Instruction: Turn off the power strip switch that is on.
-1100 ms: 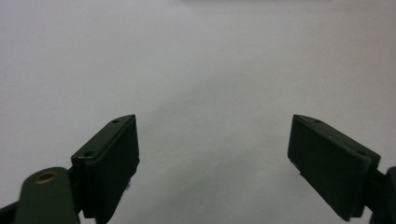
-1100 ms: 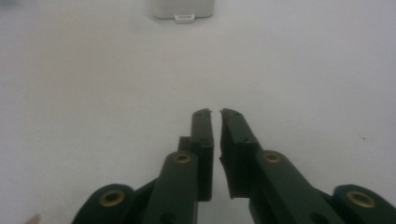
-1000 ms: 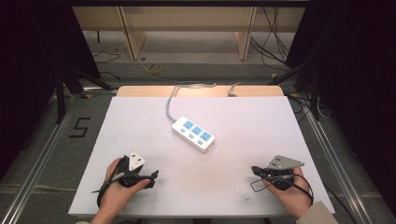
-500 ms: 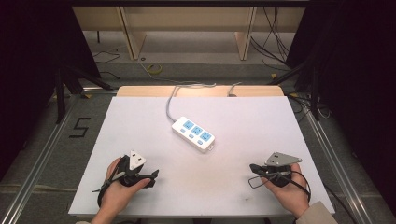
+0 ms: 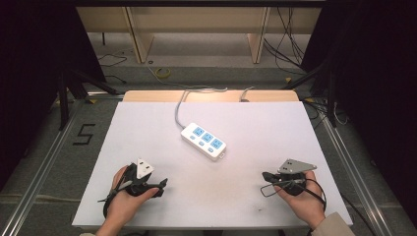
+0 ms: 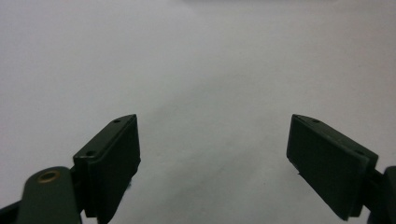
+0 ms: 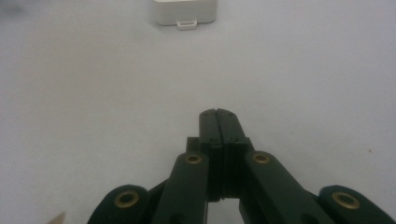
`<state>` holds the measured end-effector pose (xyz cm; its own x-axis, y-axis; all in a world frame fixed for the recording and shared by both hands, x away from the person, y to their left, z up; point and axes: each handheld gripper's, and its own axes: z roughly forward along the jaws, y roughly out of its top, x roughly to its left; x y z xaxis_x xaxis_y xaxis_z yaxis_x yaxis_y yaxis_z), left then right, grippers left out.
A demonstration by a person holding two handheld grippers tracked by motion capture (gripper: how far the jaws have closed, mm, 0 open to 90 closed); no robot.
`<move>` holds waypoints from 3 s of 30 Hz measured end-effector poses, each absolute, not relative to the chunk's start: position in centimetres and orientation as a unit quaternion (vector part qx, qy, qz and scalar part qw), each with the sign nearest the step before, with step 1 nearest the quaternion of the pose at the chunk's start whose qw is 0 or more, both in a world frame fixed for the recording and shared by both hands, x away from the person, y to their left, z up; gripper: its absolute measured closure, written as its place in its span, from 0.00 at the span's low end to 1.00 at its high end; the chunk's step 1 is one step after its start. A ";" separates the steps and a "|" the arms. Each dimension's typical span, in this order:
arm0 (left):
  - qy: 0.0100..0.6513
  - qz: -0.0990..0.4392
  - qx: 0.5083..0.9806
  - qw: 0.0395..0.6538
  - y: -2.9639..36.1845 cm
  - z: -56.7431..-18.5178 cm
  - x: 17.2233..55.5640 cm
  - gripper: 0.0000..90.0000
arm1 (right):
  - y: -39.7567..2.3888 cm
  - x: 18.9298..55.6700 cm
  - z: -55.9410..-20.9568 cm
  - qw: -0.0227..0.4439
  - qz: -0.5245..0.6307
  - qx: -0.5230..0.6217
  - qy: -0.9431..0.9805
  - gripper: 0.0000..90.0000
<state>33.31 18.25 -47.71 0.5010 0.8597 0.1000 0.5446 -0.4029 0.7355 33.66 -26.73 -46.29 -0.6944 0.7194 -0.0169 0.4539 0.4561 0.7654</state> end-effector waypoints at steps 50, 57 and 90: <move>0.435 0.239 0.804 0.329 18.0 -47.8 33.4 0.19 | -22.7 36.3 -44.5 0.166 0.391 0.323 0.845 1.00; 0.435 0.238 0.804 0.329 18.0 -47.8 33.4 0.19 | -22.1 36.9 -44.4 0.165 0.390 0.321 0.847 1.00; 0.431 0.238 0.806 0.328 17.8 -47.8 33.4 0.19 | -18.5 40.6 -43.7 0.162 0.370 0.313 0.859 1.00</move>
